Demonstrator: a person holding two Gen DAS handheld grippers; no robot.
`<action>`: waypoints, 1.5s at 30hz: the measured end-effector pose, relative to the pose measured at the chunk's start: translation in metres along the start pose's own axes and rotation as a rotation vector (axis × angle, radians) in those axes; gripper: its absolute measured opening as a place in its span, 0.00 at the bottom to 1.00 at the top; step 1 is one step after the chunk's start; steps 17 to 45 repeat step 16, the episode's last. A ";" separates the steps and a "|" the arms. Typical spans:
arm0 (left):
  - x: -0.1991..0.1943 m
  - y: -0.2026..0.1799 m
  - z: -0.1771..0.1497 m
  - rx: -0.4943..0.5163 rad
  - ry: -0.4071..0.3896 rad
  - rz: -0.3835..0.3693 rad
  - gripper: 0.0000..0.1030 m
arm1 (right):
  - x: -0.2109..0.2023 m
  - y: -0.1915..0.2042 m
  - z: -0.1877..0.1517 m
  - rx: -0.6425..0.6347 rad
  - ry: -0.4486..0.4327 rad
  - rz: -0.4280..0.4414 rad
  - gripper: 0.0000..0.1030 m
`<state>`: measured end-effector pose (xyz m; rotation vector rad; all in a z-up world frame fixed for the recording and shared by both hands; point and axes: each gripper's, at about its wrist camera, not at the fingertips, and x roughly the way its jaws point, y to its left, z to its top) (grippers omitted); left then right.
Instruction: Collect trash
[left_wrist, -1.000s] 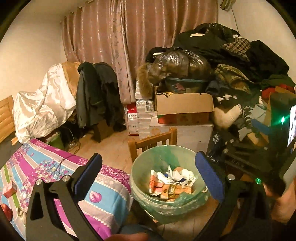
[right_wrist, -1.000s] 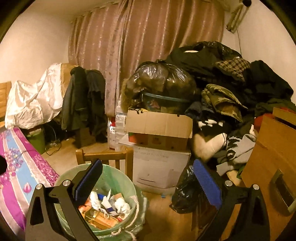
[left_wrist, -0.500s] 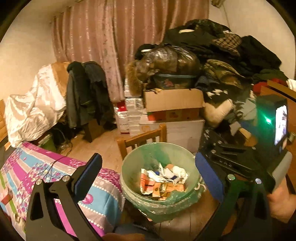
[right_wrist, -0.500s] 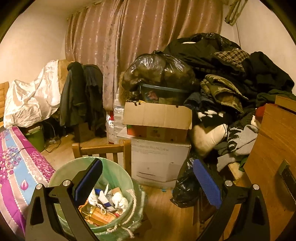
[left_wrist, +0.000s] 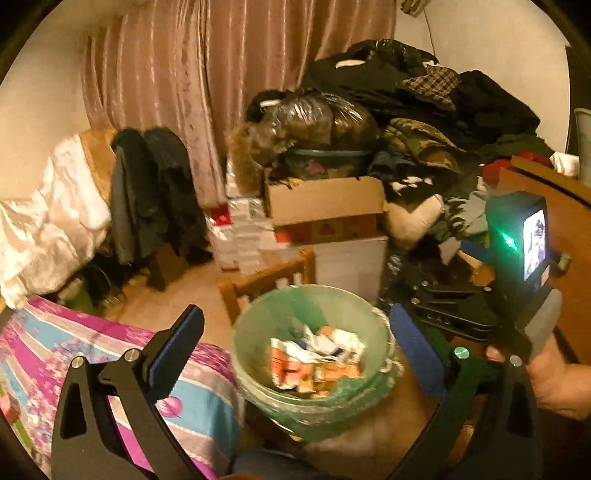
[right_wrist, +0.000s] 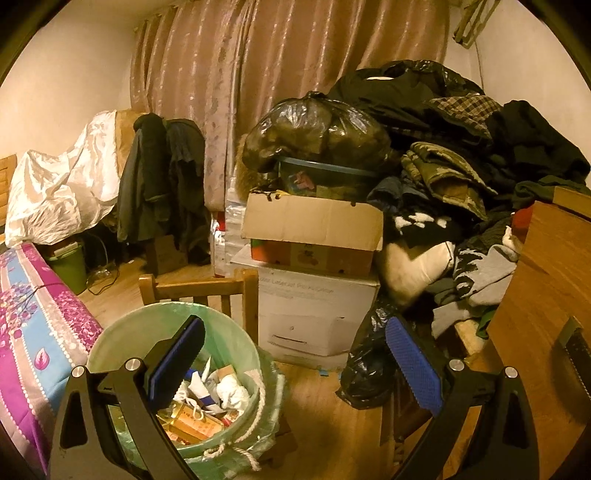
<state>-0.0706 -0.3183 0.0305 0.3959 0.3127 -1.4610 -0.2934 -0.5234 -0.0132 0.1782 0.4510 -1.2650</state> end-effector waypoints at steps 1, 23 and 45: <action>0.000 0.000 -0.001 0.004 -0.004 0.013 0.94 | 0.001 0.001 -0.001 -0.006 0.002 0.002 0.95; 0.008 0.016 -0.005 -0.073 0.063 0.141 0.94 | 0.010 0.016 -0.013 -0.033 0.062 0.071 0.95; 0.008 0.016 -0.005 -0.073 0.063 0.141 0.94 | 0.010 0.016 -0.013 -0.033 0.062 0.071 0.95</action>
